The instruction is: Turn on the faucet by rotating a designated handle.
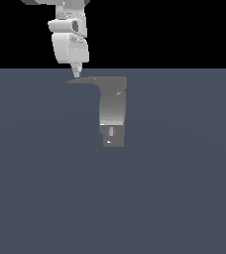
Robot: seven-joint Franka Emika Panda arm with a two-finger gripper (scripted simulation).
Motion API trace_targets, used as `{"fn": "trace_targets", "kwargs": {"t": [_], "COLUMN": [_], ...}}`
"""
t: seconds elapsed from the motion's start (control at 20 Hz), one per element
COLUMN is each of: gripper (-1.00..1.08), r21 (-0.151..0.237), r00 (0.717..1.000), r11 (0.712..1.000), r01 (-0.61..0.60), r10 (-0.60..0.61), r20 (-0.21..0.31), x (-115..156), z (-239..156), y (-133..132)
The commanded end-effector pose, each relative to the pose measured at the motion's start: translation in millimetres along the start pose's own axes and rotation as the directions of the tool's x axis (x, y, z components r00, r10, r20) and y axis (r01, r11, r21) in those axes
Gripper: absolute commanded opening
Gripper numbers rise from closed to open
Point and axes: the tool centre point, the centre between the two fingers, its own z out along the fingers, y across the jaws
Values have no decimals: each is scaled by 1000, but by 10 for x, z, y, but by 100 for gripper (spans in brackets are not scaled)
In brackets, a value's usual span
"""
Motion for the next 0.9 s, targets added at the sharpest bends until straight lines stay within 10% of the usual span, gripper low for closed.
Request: {"fn": "trace_targets", "kwargs": {"t": [0.0,0.85], "gripper": [-100,-100], "r21": [-29,-29], "r00": [1000,1000], "r11": [1000,1000], "r01": [-8,-8], "r10": [8,8], "r20": [-10,-10], "x": [73,39], "z": [156,142], "y": [113,608]}}
